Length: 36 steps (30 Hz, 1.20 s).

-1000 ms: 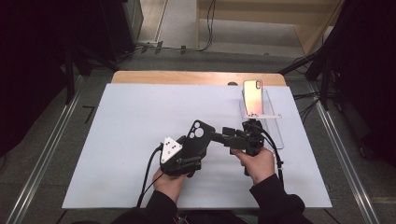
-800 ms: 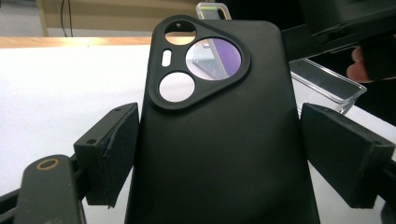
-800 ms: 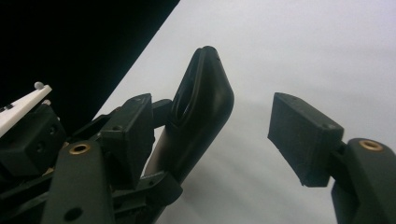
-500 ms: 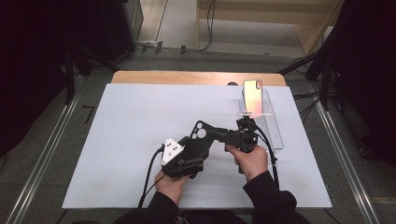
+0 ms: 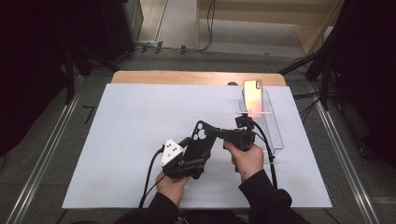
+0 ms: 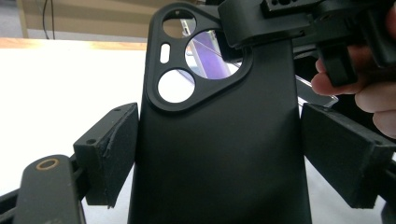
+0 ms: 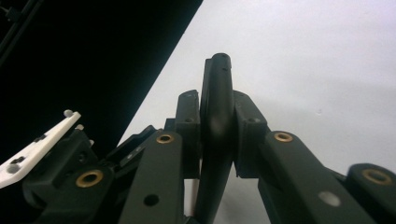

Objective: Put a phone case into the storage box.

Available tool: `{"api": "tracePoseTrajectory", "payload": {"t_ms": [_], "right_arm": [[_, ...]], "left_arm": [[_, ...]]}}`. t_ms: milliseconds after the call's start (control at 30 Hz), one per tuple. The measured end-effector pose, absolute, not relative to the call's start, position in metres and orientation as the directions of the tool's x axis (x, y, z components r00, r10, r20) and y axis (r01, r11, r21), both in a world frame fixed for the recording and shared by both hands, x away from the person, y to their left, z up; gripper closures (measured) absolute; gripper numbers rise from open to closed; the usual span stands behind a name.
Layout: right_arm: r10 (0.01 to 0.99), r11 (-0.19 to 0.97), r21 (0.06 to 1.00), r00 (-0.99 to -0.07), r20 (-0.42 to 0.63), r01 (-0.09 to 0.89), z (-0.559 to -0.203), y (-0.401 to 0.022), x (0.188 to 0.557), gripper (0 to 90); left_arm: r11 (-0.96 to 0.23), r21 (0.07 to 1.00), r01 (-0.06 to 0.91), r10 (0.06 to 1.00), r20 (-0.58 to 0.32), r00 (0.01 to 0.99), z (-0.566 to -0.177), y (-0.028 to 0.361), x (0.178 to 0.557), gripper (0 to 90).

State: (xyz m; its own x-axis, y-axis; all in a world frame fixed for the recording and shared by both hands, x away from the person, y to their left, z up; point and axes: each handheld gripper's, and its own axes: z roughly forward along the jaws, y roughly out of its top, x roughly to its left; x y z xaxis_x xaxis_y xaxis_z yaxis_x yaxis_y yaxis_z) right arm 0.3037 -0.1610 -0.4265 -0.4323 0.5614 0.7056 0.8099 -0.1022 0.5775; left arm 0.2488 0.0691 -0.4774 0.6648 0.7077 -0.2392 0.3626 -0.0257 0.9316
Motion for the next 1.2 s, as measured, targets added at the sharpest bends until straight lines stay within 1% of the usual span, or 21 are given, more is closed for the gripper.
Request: {"api": "tracePoseTrajectory", "payload": {"t_ms": [133, 333, 533, 833, 900, 1033, 1200], "right_arm": [[0.551, -0.101, 0.578, -0.438, 0.71, 0.81, -0.425, -0.161, 0.303, 75.8], [0.54, -0.081, 0.564, -0.44, 0.718, 0.822, -0.423, -0.162, 0.303, 77.0], [0.547, -0.075, 0.583, -0.456, 0.702, 0.809, -0.416, -0.163, 0.301, 77.1], [0.58, -0.076, 0.611, -0.464, 0.67, 0.788, -0.41, -0.17, 0.3, 77.1], [0.598, -0.07, 0.627, -0.471, 0.649, 0.776, -0.409, -0.171, 0.3, 77.2], [0.624, -0.052, 0.641, -0.476, 0.62, 0.766, -0.408, -0.172, 0.3, 77.1], [0.645, -0.034, 0.664, -0.492, 0.585, 0.747, -0.406, -0.172, 0.298, 77.0]], "left_arm": [[-0.013, 0.933, 0.361, 0.698, -0.25, 0.672, -0.477, 0.069, 0.249, 14.6], [-0.023, 0.921, 0.39, 0.678, -0.272, 0.683, -0.476, 0.07, 0.25, 13.9], [-0.041, 0.917, 0.398, 0.653, -0.277, 0.705, -0.469, 0.071, 0.252, 13.6], [-0.077, 0.871, 0.484, 0.652, -0.324, 0.686, -0.464, 0.077, 0.256, 13.8], [-0.109, 0.857, 0.504, 0.667, -0.313, 0.676, -0.461, 0.078, 0.258, 13.9], [-0.137, 0.841, 0.524, 0.662, -0.316, 0.68, -0.458, 0.081, 0.262, 14.3], [-0.151, 0.81, 0.566, 0.642, -0.355, 0.679, -0.457, 0.086, 0.268, 15.0]]}}
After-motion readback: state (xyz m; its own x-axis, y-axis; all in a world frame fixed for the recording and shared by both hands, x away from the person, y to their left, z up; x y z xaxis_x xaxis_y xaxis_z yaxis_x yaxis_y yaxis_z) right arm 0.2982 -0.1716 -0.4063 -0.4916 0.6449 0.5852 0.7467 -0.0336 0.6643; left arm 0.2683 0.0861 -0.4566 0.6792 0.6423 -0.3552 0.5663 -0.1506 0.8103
